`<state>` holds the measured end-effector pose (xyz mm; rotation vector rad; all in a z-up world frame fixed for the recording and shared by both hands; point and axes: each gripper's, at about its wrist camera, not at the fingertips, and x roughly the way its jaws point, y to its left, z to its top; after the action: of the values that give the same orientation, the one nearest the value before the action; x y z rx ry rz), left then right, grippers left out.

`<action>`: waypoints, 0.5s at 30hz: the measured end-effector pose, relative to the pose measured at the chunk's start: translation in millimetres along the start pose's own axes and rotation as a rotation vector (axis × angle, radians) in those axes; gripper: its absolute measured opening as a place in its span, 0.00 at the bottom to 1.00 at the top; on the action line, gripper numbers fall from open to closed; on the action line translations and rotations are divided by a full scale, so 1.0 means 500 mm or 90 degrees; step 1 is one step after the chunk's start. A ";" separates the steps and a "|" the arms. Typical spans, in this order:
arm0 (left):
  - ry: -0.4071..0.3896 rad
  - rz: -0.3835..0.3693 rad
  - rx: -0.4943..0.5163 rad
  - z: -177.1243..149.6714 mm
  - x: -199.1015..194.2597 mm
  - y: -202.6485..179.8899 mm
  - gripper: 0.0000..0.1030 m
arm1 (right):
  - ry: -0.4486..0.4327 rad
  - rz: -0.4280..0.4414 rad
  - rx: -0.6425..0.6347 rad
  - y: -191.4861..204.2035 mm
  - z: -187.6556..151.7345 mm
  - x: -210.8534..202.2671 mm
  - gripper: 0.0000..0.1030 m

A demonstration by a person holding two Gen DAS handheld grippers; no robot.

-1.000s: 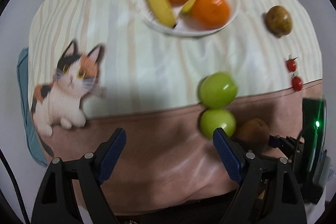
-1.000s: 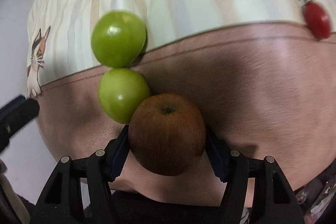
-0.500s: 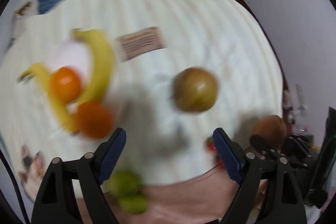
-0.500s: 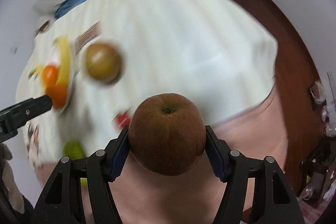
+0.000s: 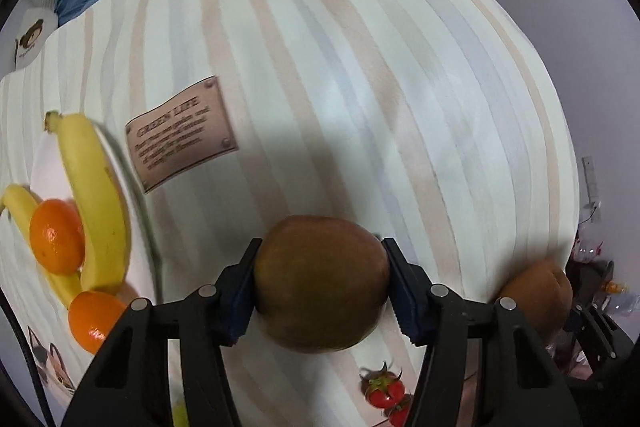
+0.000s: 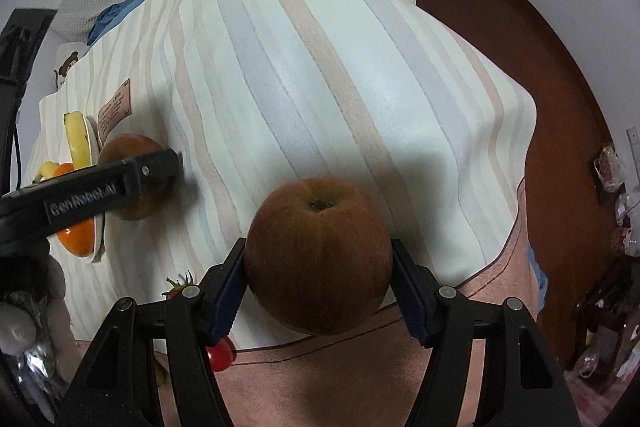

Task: Organize fruits
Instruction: 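Carry the kiwi with the left gripper while the right gripper carries the apple toward the plate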

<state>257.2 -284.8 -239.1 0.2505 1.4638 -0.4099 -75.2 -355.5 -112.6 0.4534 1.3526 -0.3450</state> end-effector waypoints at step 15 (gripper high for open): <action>0.035 -0.018 -0.045 -0.087 0.040 0.121 0.54 | 0.023 0.008 -0.077 0.101 0.022 0.034 0.67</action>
<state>243.8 -214.6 -268.0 0.1854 1.5335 -0.3752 -38.0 -316.9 -122.0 0.3679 1.3973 -0.2441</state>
